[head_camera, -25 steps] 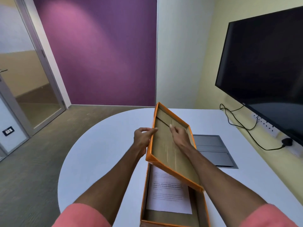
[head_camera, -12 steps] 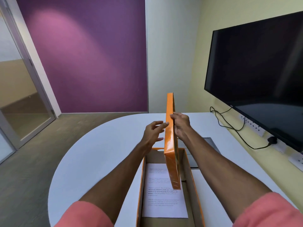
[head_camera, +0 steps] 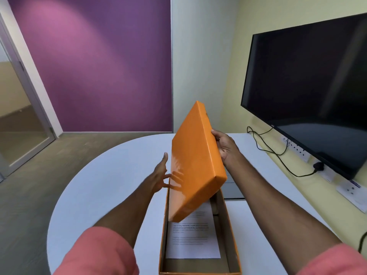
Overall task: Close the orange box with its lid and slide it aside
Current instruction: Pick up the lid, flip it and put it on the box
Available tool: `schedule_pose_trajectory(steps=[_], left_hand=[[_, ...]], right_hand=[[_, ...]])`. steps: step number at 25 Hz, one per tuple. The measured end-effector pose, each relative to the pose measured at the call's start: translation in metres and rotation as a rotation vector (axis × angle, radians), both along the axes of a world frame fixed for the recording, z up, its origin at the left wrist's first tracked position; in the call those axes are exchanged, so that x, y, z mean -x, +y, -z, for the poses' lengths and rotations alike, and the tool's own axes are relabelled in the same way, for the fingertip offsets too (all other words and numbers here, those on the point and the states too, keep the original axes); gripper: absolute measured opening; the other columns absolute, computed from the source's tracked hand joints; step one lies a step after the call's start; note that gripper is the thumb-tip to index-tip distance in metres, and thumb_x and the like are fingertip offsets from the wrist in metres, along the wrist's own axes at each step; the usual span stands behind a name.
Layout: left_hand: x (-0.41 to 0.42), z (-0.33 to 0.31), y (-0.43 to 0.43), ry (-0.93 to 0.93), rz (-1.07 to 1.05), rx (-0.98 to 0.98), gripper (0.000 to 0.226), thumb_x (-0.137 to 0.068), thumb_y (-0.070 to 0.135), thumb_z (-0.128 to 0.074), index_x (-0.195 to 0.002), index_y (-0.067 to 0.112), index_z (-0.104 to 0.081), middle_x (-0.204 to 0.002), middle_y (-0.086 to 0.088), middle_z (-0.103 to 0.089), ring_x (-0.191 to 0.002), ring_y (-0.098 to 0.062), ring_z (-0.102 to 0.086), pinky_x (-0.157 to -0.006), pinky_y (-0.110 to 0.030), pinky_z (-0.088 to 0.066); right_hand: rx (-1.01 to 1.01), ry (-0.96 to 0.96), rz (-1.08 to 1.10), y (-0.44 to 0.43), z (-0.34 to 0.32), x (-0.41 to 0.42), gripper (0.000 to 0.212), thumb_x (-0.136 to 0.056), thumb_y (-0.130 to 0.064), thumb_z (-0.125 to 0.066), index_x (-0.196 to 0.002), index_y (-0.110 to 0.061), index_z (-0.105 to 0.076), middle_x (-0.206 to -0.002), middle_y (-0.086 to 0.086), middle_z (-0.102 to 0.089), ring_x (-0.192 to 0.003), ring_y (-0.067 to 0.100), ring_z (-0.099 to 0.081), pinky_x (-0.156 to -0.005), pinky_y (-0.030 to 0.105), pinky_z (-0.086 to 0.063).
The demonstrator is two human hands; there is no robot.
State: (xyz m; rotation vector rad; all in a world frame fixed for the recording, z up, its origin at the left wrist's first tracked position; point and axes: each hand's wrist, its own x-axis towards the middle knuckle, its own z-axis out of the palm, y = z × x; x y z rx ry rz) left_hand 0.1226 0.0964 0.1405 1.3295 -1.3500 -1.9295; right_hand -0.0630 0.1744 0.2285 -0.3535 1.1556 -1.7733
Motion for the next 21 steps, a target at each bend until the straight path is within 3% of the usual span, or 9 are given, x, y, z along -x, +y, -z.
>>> schedule_pose_trajectory(steps=[3, 5, 8, 10, 12, 14, 16, 18, 21], left_hand=[[-0.013, 0.014, -0.006, -0.077, 0.019, -0.041, 0.08, -0.089, 0.064, -0.036, -0.151, 0.016, -0.019, -0.158, -0.014, -0.025, -0.14, -0.04, -0.034, -0.109, -0.052, -0.035], [-0.018, 0.025, -0.007, -0.08, 0.033, -0.024, 0.074, -0.092, 0.058, -0.037, -0.148, 0.01, -0.029, -0.153, -0.016, -0.035, -0.136, -0.038, -0.042, -0.108, -0.049, -0.038], [-0.028, 0.038, -0.008, -0.135, -0.034, 0.068, 0.06, -0.093, 0.043, -0.05, -0.139, 0.006, -0.042, -0.144, -0.016, -0.047, -0.126, -0.038, -0.051, -0.101, -0.049, -0.045], [-0.036, 0.046, -0.009, -0.147, -0.085, 0.11, 0.057, -0.092, 0.034, -0.058, -0.138, 0.004, -0.041, -0.143, -0.016, -0.047, -0.127, -0.037, -0.05, -0.099, -0.051, -0.045], [-0.044, 0.054, -0.008, -0.143, -0.1, 0.149, 0.059, -0.092, 0.031, -0.059, -0.141, 0.005, -0.04, -0.142, -0.016, -0.048, -0.126, -0.037, -0.05, -0.097, -0.052, -0.044], [-0.048, 0.062, -0.001, -0.133, -0.096, 0.214, 0.053, -0.093, 0.031, -0.057, -0.137, 0.005, -0.047, -0.134, -0.019, -0.057, -0.112, -0.035, -0.06, -0.095, -0.051, -0.048], [-0.048, 0.068, 0.012, -0.124, -0.127, 0.263, 0.05, -0.091, 0.034, -0.059, -0.133, 0.006, -0.051, -0.127, -0.018, -0.062, -0.099, -0.033, -0.065, -0.091, -0.05, -0.053], [-0.045, 0.076, 0.024, -0.124, -0.167, 0.252, 0.054, -0.088, 0.038, -0.063, -0.133, 0.01, -0.052, -0.128, -0.016, -0.062, -0.1, -0.034, -0.066, -0.092, -0.051, -0.054], [-0.04, 0.095, 0.04, -0.176, -0.147, 0.22, 0.061, -0.086, 0.046, -0.061, -0.136, 0.014, -0.046, -0.136, -0.013, -0.055, -0.11, -0.035, -0.062, -0.096, -0.051, -0.052]], right_hand=[[-0.027, -0.018, -0.05, 0.008, 0.015, 0.008, 0.032, -0.091, -0.018, -0.058, -0.119, -0.001, -0.057, -0.091, 0.014, -0.066, -0.063, 0.026, -0.07, -0.047, 0.035, -0.058], [-0.029, -0.014, -0.075, 0.014, 0.026, 0.011, 0.032, -0.09, -0.019, -0.06, -0.116, 0.0, -0.059, -0.091, 0.014, -0.067, -0.058, 0.024, -0.072, -0.048, 0.035, -0.058], [-0.009, 0.076, -0.005, 0.025, 0.047, 0.022, 0.03, -0.087, -0.009, -0.063, -0.117, -0.005, -0.058, -0.09, 0.016, -0.066, -0.067, 0.025, -0.069, -0.057, 0.036, -0.059], [-0.049, 0.2, -0.012, 0.034, 0.061, 0.029, 0.03, -0.091, -0.004, -0.056, -0.118, -0.014, -0.051, -0.099, 0.019, -0.063, -0.078, 0.026, -0.065, -0.062, 0.036, -0.057], [-0.127, 0.328, -0.103, 0.043, 0.078, 0.034, 0.022, -0.096, -0.004, -0.047, -0.115, -0.011, -0.056, -0.106, 0.022, -0.063, -0.082, 0.024, -0.064, -0.067, 0.033, -0.056], [-0.216, 0.4, -0.188, 0.051, 0.099, 0.033, 0.024, -0.099, -0.015, -0.045, -0.109, -0.005, -0.064, -0.102, 0.018, -0.067, -0.081, 0.022, -0.066, -0.072, 0.033, -0.055], [-0.294, 0.4, -0.246, 0.059, 0.12, 0.029, 0.034, -0.097, -0.037, -0.049, -0.11, -0.011, -0.067, -0.101, 0.01, -0.072, -0.087, 0.023, -0.07, -0.08, 0.04, -0.058], [-0.359, 0.486, -0.261, 0.064, 0.145, 0.025, 0.046, -0.091, -0.048, -0.054, -0.127, -0.019, -0.057, -0.117, 0.007, -0.069, -0.101, 0.027, -0.069, -0.09, 0.047, -0.055], [-0.471, 0.674, -0.219, 0.073, 0.18, 0.022, 0.063, -0.088, -0.044, -0.06, -0.142, -0.021, -0.037, -0.133, 0.008, -0.057, -0.112, 0.029, -0.06, -0.096, 0.048, -0.051]])
